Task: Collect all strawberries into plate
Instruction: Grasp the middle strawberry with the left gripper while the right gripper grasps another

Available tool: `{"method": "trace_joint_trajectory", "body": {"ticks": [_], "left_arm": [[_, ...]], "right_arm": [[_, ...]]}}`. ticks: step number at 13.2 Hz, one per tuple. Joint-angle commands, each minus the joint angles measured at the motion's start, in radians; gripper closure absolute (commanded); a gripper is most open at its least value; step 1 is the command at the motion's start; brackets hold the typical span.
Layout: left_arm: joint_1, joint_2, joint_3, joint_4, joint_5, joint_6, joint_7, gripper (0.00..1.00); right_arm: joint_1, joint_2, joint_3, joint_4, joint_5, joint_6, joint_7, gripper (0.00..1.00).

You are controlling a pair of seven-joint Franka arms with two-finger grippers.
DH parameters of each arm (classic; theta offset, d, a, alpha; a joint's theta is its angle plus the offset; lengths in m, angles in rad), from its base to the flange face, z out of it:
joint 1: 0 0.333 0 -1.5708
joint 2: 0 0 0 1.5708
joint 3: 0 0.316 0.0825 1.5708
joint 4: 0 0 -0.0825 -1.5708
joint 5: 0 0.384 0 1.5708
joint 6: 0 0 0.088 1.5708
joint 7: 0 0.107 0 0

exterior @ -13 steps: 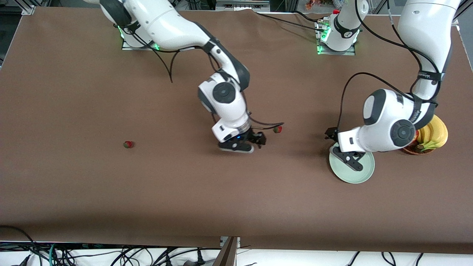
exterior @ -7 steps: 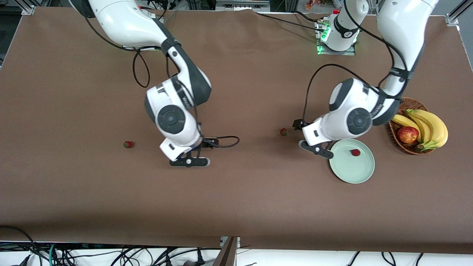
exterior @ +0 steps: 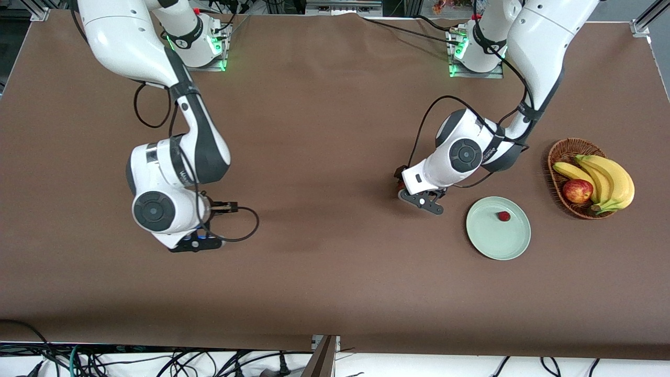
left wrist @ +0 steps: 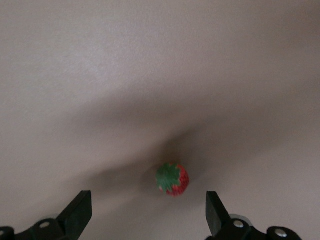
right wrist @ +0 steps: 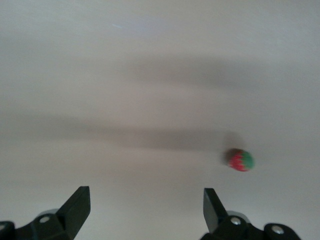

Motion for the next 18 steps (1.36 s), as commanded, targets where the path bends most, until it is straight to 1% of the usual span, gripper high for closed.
{"method": "trace_joint_trajectory", "body": {"ticks": [1,3,4,5,6,7,8,10,11,12,13,15,16,17,18], "left_arm": [[-0.023,0.026,0.005,-0.01,0.02,0.058,-0.015,0.0],[-0.023,0.05,0.005,-0.018,0.02,0.086,-0.02,0.0],[-0.023,0.064,0.005,-0.018,0.02,0.088,-0.02,0.0],[-0.021,0.067,0.005,-0.016,0.02,0.089,-0.021,0.02],[-0.023,0.069,0.005,-0.016,0.02,0.088,-0.021,0.22],[-0.023,0.067,0.005,-0.016,0.022,0.088,-0.021,0.53],[-0.021,0.067,0.005,-0.015,0.02,0.088,-0.021,0.68],[-0.015,0.058,0.005,-0.013,0.022,0.085,-0.02,0.91],[-0.007,0.048,0.005,-0.01,0.022,0.071,-0.014,0.92],[-0.006,0.025,0.007,-0.007,0.022,0.046,-0.012,0.92],[-0.003,0.002,0.011,0.005,0.022,-0.019,-0.01,0.93],[0.037,-0.023,0.011,0.062,0.046,-0.145,0.008,0.93],[0.054,-0.026,0.011,0.094,0.067,-0.202,0.05,0.92],[0.078,-0.028,0.013,0.131,0.086,-0.26,0.121,0.92],[0.118,-0.026,0.013,0.16,0.106,-0.288,0.208,0.9]], "right_arm": [[0.009,-0.094,-0.055,-0.219,0.006,0.131,-0.118,0.0],[0.008,-0.138,-0.08,-0.362,0.008,0.25,-0.156,0.0],[0.008,-0.148,-0.092,-0.409,0.008,0.301,-0.181,0.0],[0.006,-0.148,-0.104,-0.448,0.011,0.346,-0.202,0.0],[-0.007,-0.148,-0.11,-0.48,0.011,0.387,-0.225,0.0],[-0.024,-0.149,-0.11,-0.512,0.012,0.422,-0.259,0.0],[-0.044,-0.151,-0.11,-0.537,0.022,0.456,-0.293,0.0],[-0.073,-0.148,-0.11,-0.557,0.077,0.489,-0.336,0.0],[-0.074,-0.145,-0.112,-0.563,0.101,0.492,-0.336,0.0],[-0.074,-0.145,-0.11,-0.566,0.108,0.492,-0.336,0.0],[-0.074,-0.143,-0.112,-0.571,0.108,0.496,-0.336,0.0],[-0.074,-0.14,-0.112,-0.591,0.108,0.527,-0.338,0.04],[-0.074,-0.142,-0.11,-0.6,0.108,0.541,-0.338,0.1],[-0.074,-0.142,-0.11,-0.6,0.108,0.539,-0.338,0.25],[-0.074,-0.142,-0.11,-0.6,0.108,0.535,-0.338,0.36]]}}
